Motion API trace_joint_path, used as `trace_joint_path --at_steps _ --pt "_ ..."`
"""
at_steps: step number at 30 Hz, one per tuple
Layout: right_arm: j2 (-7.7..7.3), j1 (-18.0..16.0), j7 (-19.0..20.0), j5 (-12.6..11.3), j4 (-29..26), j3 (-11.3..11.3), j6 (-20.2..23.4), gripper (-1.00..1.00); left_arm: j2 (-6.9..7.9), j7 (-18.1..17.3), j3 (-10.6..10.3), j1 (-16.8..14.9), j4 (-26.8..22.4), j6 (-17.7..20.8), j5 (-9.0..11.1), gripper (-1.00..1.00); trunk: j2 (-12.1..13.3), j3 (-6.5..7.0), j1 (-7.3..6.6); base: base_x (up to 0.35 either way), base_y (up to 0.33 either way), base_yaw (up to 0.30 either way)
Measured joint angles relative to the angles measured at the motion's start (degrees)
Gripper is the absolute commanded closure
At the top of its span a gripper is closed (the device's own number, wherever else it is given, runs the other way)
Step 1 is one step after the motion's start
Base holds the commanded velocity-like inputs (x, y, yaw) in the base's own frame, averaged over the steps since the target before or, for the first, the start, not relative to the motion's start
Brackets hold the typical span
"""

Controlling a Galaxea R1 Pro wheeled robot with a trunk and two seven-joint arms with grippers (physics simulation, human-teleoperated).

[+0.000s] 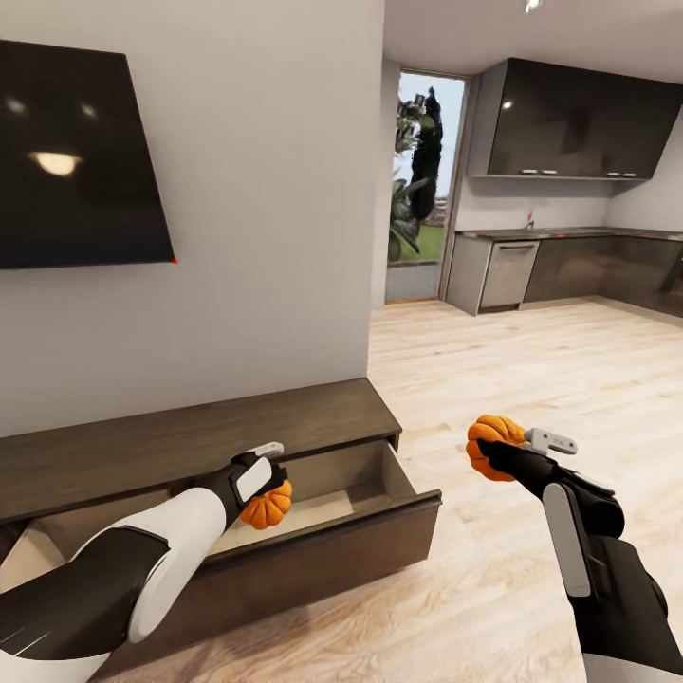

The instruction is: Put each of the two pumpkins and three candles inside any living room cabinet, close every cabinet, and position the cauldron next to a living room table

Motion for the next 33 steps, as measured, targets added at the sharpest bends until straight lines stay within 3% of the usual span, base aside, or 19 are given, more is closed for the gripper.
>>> trace_joint_path --at_steps 4,9,13,33 --pt "0.0 0.0 0.0 0.0 0.3 0.0 -0.1 1.0 -0.03 0.1 0.1 0.0 -0.1 -0.8 0.1 1.0 0.0 0.0 0.0 0.0 0.0 0.0" --pt "0.0 0.0 0.0 0.0 0.4 0.0 -0.2 1.0 -0.15 0.3 -0.2 0.0 -0.1 -7.8 -0.1 1.0 0.0 0.0 0.0 0.0 0.0 0.0" --pt "0.0 0.0 0.0 0.0 0.4 0.0 -0.2 1.0 -0.21 0.4 0.0 0.0 0.1 -10.2 0.1 1.0 0.0 0.0 0.0 0.0 0.0 0.0" --pt "0.09 0.1 0.1 0.0 1.3 0.1 -0.2 1.0 0.0 0.3 0.2 0.0 0.3 -10.8 0.3 1.0 -7.2 -3.23 3.95 0.0 0.0 0.0"
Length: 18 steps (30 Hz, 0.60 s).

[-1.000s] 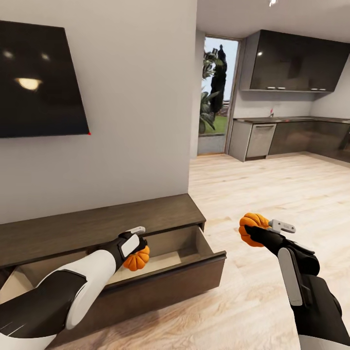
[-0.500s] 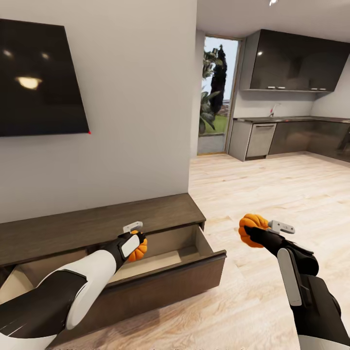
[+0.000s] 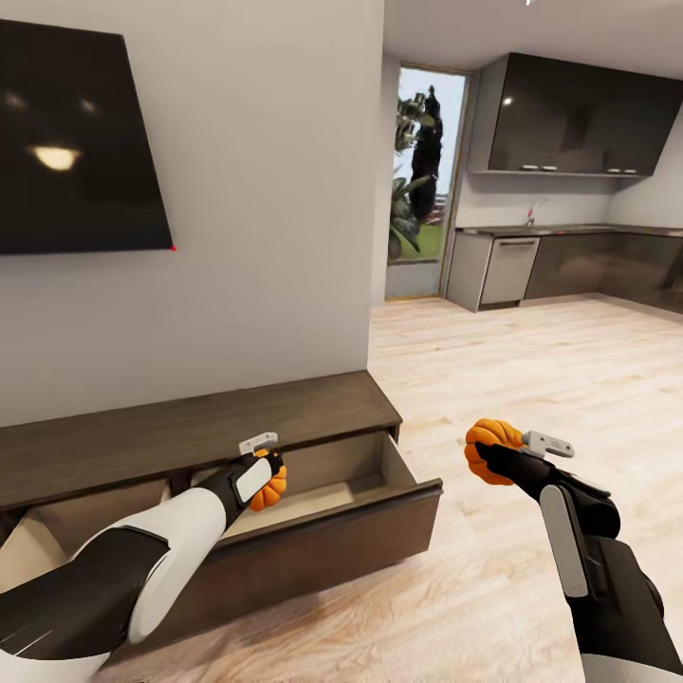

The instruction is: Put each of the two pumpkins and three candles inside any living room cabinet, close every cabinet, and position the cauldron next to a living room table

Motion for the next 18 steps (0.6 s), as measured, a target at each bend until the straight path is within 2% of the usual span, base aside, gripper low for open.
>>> trace_joint_path --at_steps 18 --pt "0.0 0.0 0.0 0.0 0.2 0.0 0.0 1.0 0.09 0.0 0.0 0.0 0.0 0.0 0.0 1.0 -7.2 -3.23 3.96 0.0 0.0 0.0"
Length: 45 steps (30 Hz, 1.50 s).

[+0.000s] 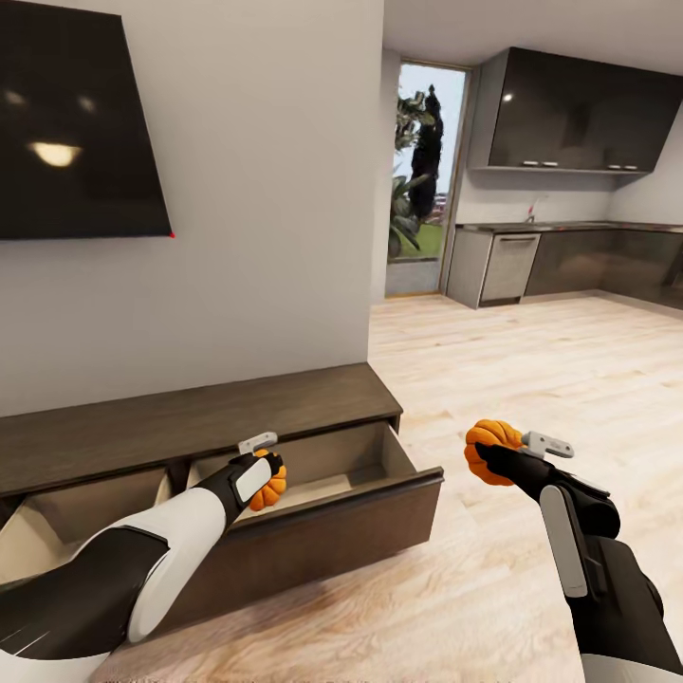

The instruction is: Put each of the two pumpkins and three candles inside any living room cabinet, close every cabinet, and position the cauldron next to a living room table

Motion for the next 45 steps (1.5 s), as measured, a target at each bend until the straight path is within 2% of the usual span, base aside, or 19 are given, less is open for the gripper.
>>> trace_joint_path --at_steps 6,18,35,45 --pt "0.0 0.0 0.0 0.0 0.0 0.0 0.0 1.0 0.08 0.0 -0.1 0.0 0.0 0.0 -0.1 1.0 -2.4 -1.07 1.32 0.0 0.0 0.0" --pt "0.0 0.0 0.0 0.0 0.0 0.0 0.0 1.0 0.56 -0.1 0.0 0.0 0.0 0.1 0.0 1.0 -2.4 -1.08 1.31 0.033 0.0 0.0" --pt "0.0 0.0 0.1 0.0 0.0 0.0 0.0 1.0 0.52 -0.3 -0.1 0.0 0.0 0.1 0.0 1.0 -2.4 -1.08 1.32 0.022 0.0 0.0" --pt "0.0 0.0 0.2 0.0 0.7 0.0 0.0 1.0 0.43 -0.2 -0.1 0.0 0.0 0.1 -0.2 1.0 -6.4 -2.87 3.52 0.0 0.0 0.0"
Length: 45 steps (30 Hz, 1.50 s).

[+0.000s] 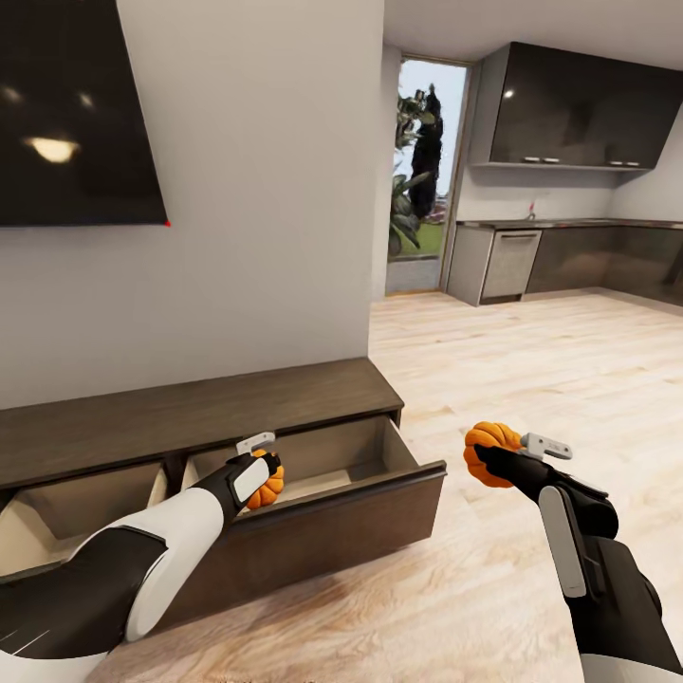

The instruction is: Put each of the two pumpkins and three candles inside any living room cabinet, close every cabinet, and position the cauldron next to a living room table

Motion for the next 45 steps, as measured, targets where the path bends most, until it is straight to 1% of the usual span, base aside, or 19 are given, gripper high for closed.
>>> trace_joint_path --at_steps 2,24,29,41,43,45 --pt "0.0 0.0 0.0 0.0 0.0 0.0 0.0 1.0 0.01 0.0 0.0 0.0 0.0 0.0 0.0 1.0 -0.4 -0.18 0.22 0.0 0.0 0.0" --pt "0.0 0.0 0.0 0.1 0.0 0.0 0.0 1.0 0.11 -0.4 0.0 0.0 0.0 0.1 0.2 1.0 -0.4 -0.18 0.22 0.031 0.0 0.0" --pt "0.0 0.0 0.0 0.0 0.0 0.0 0.0 1.0 0.09 -0.5 -0.1 0.0 0.1 0.2 0.2 1.0 -0.4 -0.18 0.21 0.133 0.0 0.0" --pt "0.0 0.0 -0.2 0.1 0.1 0.0 0.0 1.0 0.0 -0.4 -0.1 0.0 0.1 0.3 0.2 1.0 -0.4 -0.18 0.22 0.006 0.0 0.0" --pt "0.0 0.0 -0.2 0.1 0.3 0.1 0.0 1.0 0.0 -0.4 0.0 0.0 0.1 0.3 0.3 1.0 -1.2 -0.54 0.66 0.0 0.0 0.0" --pt "0.0 0.0 -0.2 0.1 0.4 0.1 0.0 1.0 0.0 -0.3 0.0 0.0 0.1 0.3 0.2 1.0 -1.2 -0.98 0.72 0.0 0.0 0.0"
